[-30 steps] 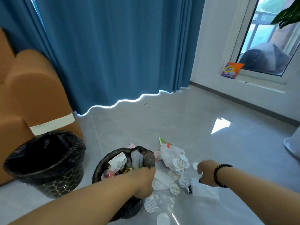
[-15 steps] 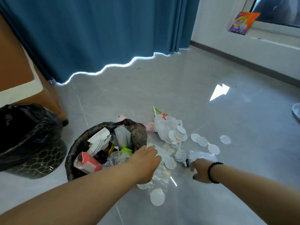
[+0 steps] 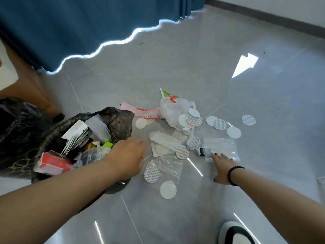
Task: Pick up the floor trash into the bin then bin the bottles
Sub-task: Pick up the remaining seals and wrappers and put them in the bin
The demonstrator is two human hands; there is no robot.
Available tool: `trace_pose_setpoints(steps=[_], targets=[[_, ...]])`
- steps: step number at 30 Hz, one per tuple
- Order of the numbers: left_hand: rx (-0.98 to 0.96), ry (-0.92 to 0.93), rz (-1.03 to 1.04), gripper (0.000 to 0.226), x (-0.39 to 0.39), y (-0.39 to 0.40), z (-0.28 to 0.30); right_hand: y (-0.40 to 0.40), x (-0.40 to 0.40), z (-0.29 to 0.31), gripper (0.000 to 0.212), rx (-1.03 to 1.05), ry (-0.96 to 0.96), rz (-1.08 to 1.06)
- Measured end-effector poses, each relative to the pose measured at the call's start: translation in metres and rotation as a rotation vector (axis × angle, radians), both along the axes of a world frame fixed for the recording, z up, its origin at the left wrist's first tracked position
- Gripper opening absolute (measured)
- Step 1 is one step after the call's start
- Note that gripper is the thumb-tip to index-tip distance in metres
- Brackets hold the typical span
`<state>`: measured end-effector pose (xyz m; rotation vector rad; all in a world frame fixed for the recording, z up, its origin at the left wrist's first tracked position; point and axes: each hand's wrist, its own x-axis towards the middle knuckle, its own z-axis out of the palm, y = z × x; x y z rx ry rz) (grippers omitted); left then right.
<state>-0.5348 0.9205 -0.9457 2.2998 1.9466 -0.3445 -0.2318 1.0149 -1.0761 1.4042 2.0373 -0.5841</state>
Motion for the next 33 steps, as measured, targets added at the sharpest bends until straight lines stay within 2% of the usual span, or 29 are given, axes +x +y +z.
trace_pose_setpoints(steps=[4,8,10,14,18,20,23,26,27,28,30,31,33], targets=[[-0.082,-0.018,0.126,0.041,-0.012,-0.007,0.007,-0.034,-0.006,-0.010,0.085,0.143,0.025,0.192],[-0.125,-0.240,0.203,0.042,-0.004,-0.023,0.022,-0.072,-0.011,-0.018,0.055,0.274,0.060,0.519],[-0.118,-0.357,0.233,0.041,0.006,-0.038,0.029,-0.083,-0.013,-0.017,0.047,0.280,0.126,0.585],[-0.132,-0.581,0.335,0.036,0.023,-0.075,0.032,-0.083,-0.012,-0.014,0.043,0.370,0.310,0.554],[-0.228,-0.805,0.465,0.031,0.031,-0.103,0.025,-0.077,-0.006,-0.014,0.049,0.211,0.210,0.481],[-0.266,-0.862,0.511,0.031,0.029,-0.105,0.024,-0.076,-0.008,-0.016,0.057,0.228,0.182,0.450],[-0.220,-0.945,0.607,0.032,0.023,-0.104,0.023,-0.078,-0.012,-0.013,0.065,0.253,0.117,0.451],[-0.178,-1.040,0.665,0.032,0.021,-0.105,0.022,-0.077,-0.022,0.000,0.059,0.281,0.107,0.386],[-0.171,-1.067,0.677,0.032,0.021,-0.106,0.022,-0.078,-0.026,0.008,0.052,0.287,0.210,0.259],[-0.160,-1.088,0.680,0.031,0.021,-0.108,0.023,-0.080,-0.030,0.018,0.042,0.286,0.381,0.065],[-0.137,-1.115,0.672,0.033,0.022,-0.111,0.025,-0.086,-0.038,0.047,0.024,0.155,0.784,-0.350],[-0.146,-1.118,0.653,0.037,0.022,-0.112,0.026,-0.091,-0.042,0.064,0.025,0.033,0.964,-0.478],[-0.195,-1.117,0.582,0.047,0.025,-0.112,0.030,-0.106,-0.047,0.099,0.032,-0.259,1.222,-0.545]])
